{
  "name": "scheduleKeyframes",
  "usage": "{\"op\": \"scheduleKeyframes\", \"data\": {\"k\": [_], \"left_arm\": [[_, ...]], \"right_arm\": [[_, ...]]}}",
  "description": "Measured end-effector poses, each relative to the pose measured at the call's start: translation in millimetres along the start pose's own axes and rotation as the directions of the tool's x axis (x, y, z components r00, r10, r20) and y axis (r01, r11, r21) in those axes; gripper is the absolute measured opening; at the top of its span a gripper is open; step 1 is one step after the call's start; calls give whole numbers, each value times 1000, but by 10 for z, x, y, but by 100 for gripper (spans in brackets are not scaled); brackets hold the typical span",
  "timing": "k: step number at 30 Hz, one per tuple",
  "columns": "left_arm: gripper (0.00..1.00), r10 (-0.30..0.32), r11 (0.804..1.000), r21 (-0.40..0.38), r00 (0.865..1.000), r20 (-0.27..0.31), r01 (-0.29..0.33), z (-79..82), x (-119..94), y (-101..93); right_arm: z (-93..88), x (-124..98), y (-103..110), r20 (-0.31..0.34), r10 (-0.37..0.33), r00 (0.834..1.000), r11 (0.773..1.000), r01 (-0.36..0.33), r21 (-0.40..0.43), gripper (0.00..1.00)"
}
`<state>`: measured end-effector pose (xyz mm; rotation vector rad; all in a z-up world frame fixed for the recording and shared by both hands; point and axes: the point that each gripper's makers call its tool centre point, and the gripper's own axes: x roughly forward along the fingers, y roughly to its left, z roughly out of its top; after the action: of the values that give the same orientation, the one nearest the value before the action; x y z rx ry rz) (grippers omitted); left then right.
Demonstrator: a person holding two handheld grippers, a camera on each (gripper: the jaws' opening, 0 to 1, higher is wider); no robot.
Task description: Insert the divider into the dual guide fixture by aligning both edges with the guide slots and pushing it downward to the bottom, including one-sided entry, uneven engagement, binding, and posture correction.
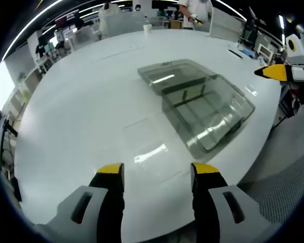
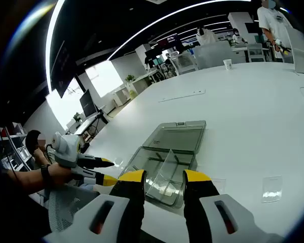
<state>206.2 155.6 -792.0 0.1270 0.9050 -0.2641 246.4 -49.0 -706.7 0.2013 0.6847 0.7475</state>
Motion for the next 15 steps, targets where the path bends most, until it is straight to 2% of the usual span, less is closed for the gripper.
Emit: {"op": "scheduleKeyframes", "data": {"k": [8,15], "left_arm": [[47,27,1000,13,999,-25,-26,-47,97,18],[45,25,1000,-16,999,-40,-25,-70,146,34]], "right_arm": [[-9,1,-25,1,2,1000,1000,-2,2,25],[-5,10,-37,5,0,1000,1000,0,14,25]]}}
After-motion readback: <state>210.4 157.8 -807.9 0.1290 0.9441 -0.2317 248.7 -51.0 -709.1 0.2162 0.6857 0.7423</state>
